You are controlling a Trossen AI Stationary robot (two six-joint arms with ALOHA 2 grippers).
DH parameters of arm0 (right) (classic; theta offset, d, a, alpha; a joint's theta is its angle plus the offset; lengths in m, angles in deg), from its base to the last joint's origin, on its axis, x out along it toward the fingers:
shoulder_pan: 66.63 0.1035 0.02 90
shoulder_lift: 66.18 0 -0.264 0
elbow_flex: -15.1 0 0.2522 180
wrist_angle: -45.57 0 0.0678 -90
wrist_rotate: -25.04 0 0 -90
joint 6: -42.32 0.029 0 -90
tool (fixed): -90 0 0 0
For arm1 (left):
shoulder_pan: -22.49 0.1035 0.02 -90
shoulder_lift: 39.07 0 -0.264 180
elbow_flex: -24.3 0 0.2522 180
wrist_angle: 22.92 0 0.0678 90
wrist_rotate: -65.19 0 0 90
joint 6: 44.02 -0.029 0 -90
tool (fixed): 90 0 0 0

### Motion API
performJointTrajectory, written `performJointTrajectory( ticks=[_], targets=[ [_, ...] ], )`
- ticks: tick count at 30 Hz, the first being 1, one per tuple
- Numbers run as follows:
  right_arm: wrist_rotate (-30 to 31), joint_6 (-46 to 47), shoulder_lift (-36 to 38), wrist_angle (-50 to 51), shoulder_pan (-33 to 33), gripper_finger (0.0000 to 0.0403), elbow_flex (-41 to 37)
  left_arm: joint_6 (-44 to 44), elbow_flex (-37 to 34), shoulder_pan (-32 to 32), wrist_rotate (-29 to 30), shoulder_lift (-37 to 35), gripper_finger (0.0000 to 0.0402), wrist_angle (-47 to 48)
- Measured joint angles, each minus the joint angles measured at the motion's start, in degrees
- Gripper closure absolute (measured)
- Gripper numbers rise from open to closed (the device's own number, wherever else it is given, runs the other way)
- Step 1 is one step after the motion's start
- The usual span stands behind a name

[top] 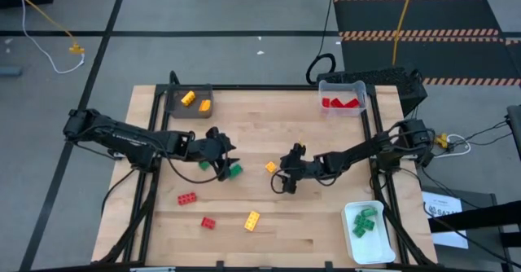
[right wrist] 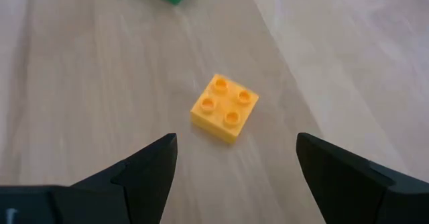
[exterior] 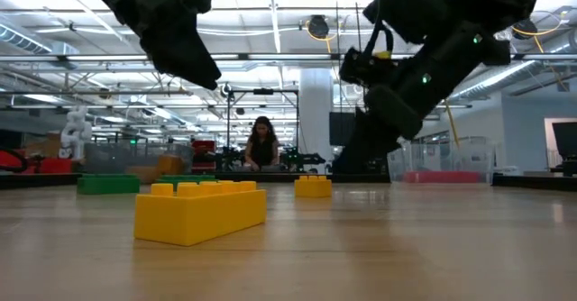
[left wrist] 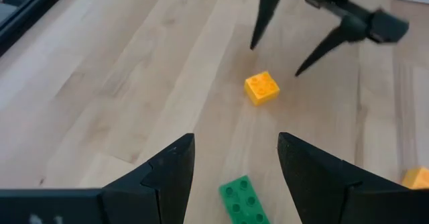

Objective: Sort & place blocks by color
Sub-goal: Put the yellow gamepiece into the black bin

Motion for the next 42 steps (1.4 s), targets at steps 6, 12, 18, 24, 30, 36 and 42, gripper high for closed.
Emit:
performJointTrajectory(
  ticks=[6, 12, 18, 24, 30, 36, 42],
  targets=[
    [-1.48, -0.37, -3.45, -7.53, -1.12, 0.0103, -0.03, 0.75, 0.0, 0.27, 0.0, 0.0, 0.0186, -0.2],
    [-2.98, -1.18, -7.39, -9.51, -1.18, 0.0103, 1.28, 1.0, 0.0, 0.27, 0.0, 0.0, 0.0186, -0.52],
    [-2.78, -1.34, -12.06, -9.85, -1.7, 0.0103, 4.91, 1.01, 0.0, 0.27, 0.0, 0.0, 0.0186, -0.75],
    [-2.59, -0.83, -13.36, -8.92, -2.27, 0.0116, 5.64, 1.01, 0.0, 0.27, 0.0, 0.0, 0.0186, -0.86],
    [-2.86, -1.77, -12.71, -6.61, -2.27, 0.0148, 5.7, 1.03, 0.0, 0.27, 0.0, 0.0, 0.0186, -0.87],
    [-2.98, -1.75, -11.79, -4.0, -2.27, 0.0164, 5.61, 1.23, 0.0, -0.3, -0.01, 0.0, 0.0186, -0.71],
    [-2.93, -1.85, -11.83, -3.13, -2.27, 0.0165, 5.57, 1.45, 0.0, -0.53, -0.02, 0.0, 0.0186, -0.64]
  ],
)
